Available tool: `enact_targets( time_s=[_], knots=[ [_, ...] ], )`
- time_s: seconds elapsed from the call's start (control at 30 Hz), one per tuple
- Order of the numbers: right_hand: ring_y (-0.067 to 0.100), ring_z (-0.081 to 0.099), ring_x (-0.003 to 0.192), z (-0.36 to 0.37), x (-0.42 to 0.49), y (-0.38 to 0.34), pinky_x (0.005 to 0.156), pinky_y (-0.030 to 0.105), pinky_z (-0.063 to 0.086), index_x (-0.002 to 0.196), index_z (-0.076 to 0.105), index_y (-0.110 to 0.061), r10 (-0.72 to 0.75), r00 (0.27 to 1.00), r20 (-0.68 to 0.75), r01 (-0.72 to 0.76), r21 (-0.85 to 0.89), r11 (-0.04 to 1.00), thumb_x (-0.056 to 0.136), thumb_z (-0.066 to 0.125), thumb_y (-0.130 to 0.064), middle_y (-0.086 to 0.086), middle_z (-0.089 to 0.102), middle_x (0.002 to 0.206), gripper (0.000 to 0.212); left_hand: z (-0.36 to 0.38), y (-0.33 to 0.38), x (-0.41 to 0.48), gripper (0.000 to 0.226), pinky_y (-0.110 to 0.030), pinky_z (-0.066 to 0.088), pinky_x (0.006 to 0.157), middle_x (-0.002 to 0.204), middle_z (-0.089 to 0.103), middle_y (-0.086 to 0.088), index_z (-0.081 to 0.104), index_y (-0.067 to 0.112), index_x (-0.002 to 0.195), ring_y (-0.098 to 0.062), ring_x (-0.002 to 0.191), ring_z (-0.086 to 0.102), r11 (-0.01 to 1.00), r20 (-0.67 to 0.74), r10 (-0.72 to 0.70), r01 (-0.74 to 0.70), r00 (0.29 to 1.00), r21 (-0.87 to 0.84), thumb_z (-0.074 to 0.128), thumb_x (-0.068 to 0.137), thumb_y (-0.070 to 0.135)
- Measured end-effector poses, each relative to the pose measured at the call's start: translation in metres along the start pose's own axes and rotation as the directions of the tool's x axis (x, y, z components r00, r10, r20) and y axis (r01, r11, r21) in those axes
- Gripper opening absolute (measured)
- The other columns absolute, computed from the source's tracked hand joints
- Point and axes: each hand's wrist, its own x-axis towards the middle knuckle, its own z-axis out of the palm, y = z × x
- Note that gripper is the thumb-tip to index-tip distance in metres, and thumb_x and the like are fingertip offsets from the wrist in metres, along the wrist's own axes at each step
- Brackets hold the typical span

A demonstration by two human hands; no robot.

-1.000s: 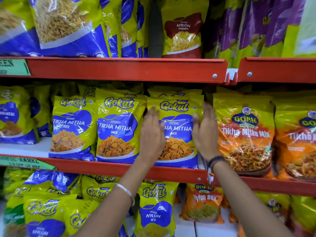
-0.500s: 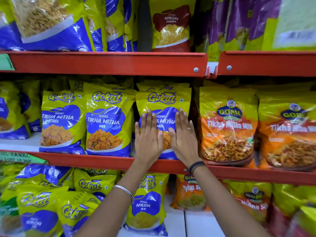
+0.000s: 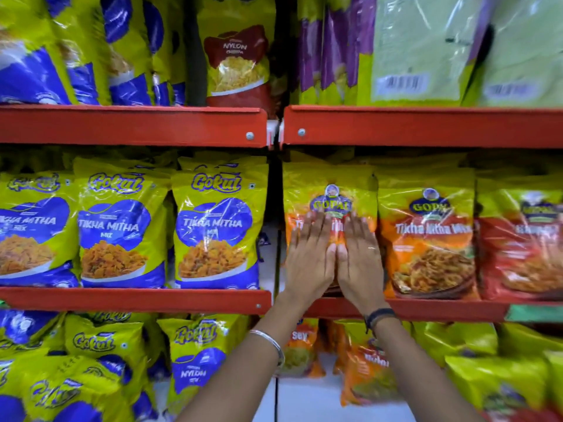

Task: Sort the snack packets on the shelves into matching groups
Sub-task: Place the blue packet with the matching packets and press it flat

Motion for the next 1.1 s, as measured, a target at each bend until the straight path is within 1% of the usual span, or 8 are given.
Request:
enact_targets(
  time_s=[0.2,0.33,0.43,0.57,0.67,0.77,0.93,1.1],
  knots=[
    [0.013,0.008,0.150,0.004,0.003,0.003,0.121,0.038,0.012,0.152,0.019,-0.011,-0.003,1.000,0.000,0.003,0.024,1.000,0.097,0.028,-0.033,0.003,0.016,0.162,0.060,0.012,-0.003,0.002,0.060,-0.036,0.008,0.119,0.159,0.019,0.001,0.021,0.021,0.149,-0.014,0.148,0.010,0.996,-0.040,-0.023,0.026,0.999,0.082,0.029,0.091,0.035],
    [0.011,0.010,0.149,-0.014,0.002,0.006,0.121,0.036,0.014,0.151,0.023,-0.012,-0.070,0.996,0.053,0.062,0.147,0.987,0.098,0.024,-0.037,0.001,0.017,0.161,0.058,0.012,0.007,0.000,0.059,-0.044,0.010,0.121,0.160,0.016,0.001,0.019,0.021,0.149,-0.017,0.149,0.007,0.990,-0.067,-0.069,0.077,0.995,0.119,0.025,0.091,0.033],
    [0.009,0.018,0.147,-0.045,-0.006,0.031,0.121,0.031,0.016,0.149,0.029,-0.015,-0.076,0.997,0.010,0.070,0.281,0.957,0.100,0.026,-0.038,-0.002,0.024,0.159,0.055,0.012,0.036,0.000,0.057,-0.037,0.001,0.120,0.160,0.015,0.001,0.020,0.020,0.148,-0.015,0.149,0.003,0.997,-0.114,-0.075,0.078,0.991,0.023,0.023,0.093,0.032],
    [0.017,0.034,0.140,-0.087,-0.003,0.082,0.116,0.031,0.023,0.143,0.040,-0.013,0.119,0.973,-0.196,-0.040,0.367,0.929,0.098,0.031,-0.037,0.003,0.041,0.150,0.052,0.012,0.085,0.022,0.042,-0.031,0.027,0.114,0.144,0.044,-0.014,0.042,0.005,0.135,-0.021,0.135,0.036,0.968,-0.184,-0.022,-0.025,0.983,-0.252,0.034,0.096,0.019],
    [0.029,0.043,0.129,-0.113,0.021,0.129,0.106,0.039,0.033,0.134,0.047,-0.007,0.306,0.926,-0.222,-0.197,0.408,0.892,0.099,0.034,-0.036,0.014,0.050,0.138,0.047,0.019,0.111,0.059,0.033,-0.031,0.038,0.095,0.123,0.057,-0.020,0.048,0.001,0.126,-0.029,0.115,0.053,0.872,-0.098,-0.231,0.161,0.968,-0.462,0.043,0.097,0.015],
    [0.035,0.051,0.113,-0.131,0.053,0.166,0.083,0.030,0.033,0.118,0.055,0.003,0.419,0.900,-0.121,-0.330,0.437,0.837,0.098,0.040,-0.030,0.023,0.055,0.120,0.041,0.025,0.120,0.096,0.025,-0.041,0.046,0.082,0.103,0.065,-0.029,0.058,-0.005,0.107,-0.040,0.097,0.061,0.755,-0.032,-0.439,0.349,0.898,-0.555,0.050,0.095,0.014],
    [0.024,0.051,0.073,-0.134,0.090,0.192,0.054,0.033,0.027,0.082,0.062,-0.004,0.464,0.884,0.052,-0.443,0.406,0.799,0.095,0.054,-0.025,0.010,0.055,0.069,0.026,0.023,0.118,0.129,0.032,-0.041,0.049,0.074,0.097,0.070,-0.027,0.064,-0.003,0.086,-0.039,0.092,0.065,0.713,0.064,-0.580,0.544,0.812,-0.443,0.064,0.087,0.029],
    [0.042,0.063,0.081,-0.137,0.100,0.204,0.064,0.036,0.031,0.082,0.065,0.014,0.387,0.922,-0.012,-0.380,0.166,0.910,0.093,0.058,-0.029,0.033,0.068,0.084,0.044,0.021,0.112,0.138,0.028,-0.038,0.047,0.067,0.094,0.071,-0.024,0.068,0.007,0.078,-0.038,0.090,0.066,0.781,0.047,-0.561,0.548,0.826,-0.300,0.065,0.087,0.033]
  ],
)
